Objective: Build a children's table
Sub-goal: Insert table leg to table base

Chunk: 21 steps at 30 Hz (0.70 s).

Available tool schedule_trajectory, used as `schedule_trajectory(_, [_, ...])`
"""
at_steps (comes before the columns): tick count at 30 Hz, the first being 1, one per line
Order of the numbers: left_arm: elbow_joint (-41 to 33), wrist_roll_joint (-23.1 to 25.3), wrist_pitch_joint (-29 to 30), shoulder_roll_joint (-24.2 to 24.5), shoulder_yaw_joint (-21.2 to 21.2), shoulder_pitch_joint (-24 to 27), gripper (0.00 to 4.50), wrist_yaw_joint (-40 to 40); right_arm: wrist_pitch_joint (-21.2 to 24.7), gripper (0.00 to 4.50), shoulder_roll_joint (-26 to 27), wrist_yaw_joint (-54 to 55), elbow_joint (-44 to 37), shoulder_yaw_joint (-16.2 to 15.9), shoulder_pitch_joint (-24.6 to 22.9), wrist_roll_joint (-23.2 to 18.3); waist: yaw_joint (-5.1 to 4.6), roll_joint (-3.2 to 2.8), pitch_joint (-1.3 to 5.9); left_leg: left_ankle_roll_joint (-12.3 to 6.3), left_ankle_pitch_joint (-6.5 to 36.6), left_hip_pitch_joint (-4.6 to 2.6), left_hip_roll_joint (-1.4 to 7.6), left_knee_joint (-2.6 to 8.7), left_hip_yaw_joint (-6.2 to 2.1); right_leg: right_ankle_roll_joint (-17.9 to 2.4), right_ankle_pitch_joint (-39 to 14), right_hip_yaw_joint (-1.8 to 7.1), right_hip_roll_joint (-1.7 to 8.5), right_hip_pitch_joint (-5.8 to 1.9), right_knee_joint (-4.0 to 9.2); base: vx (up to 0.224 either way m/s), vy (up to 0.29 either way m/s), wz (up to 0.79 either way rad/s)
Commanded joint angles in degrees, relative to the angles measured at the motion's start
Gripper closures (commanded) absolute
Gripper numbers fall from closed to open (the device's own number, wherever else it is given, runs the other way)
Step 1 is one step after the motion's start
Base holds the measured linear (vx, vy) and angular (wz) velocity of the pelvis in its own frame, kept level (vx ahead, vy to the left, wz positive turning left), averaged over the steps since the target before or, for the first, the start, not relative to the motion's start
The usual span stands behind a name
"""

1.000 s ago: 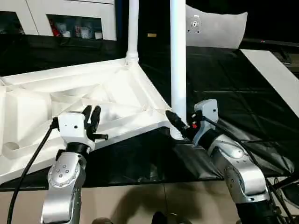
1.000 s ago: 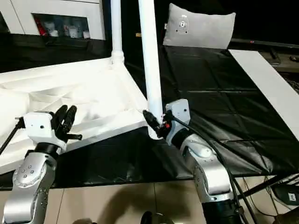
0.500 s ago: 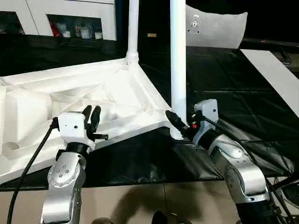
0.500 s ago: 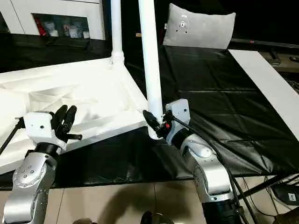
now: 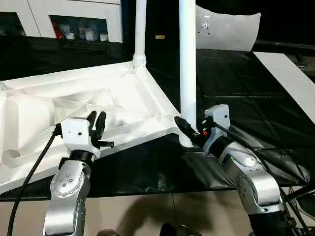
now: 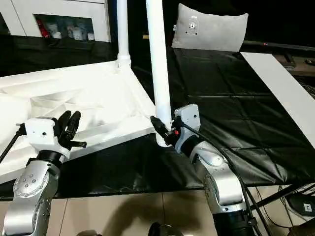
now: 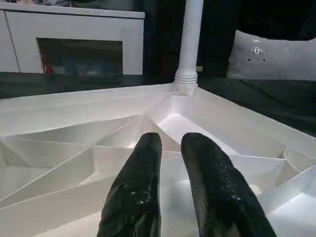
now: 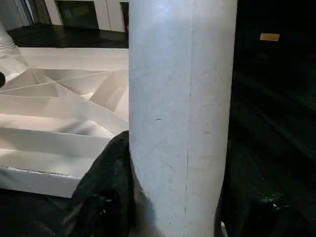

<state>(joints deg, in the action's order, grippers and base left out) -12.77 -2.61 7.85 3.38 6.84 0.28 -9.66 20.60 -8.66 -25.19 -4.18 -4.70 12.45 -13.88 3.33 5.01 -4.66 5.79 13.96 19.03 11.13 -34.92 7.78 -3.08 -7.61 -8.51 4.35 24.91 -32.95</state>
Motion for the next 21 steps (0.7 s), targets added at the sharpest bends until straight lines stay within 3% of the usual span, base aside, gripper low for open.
schedule_trajectory(1, [-0.98, 0.01, -0.21, -0.26, -0.59, 0.06, 3.49, 0.13, -0.11, 2.62, -0.52, 0.13, -0.13, 1.12, 0.21, -0.11, 0.21, -0.51, 3.90, -5.60, 2.16, 1.35, 1.58, 4.06, 0.17, -0.14, -19.72, 3.65, 3.56, -4.73, 4.06, 0.000, 0.000, 0.00])
schedule_trajectory(21, [-0.98, 0.01, -0.21, -0.26, -0.59, 0.06, 3.49, 0.13, -0.11, 2.62, -0.52, 0.13, -0.13, 1.12, 0.21, -0.11, 0.21, -0.53, 3.87, -5.58, 2.24, 1.36, 1.57, 4.07, 0.17, -0.04, -20.03, 3.64, 3.56, -4.73, 4.09, 0.000, 0.000, 0.00])
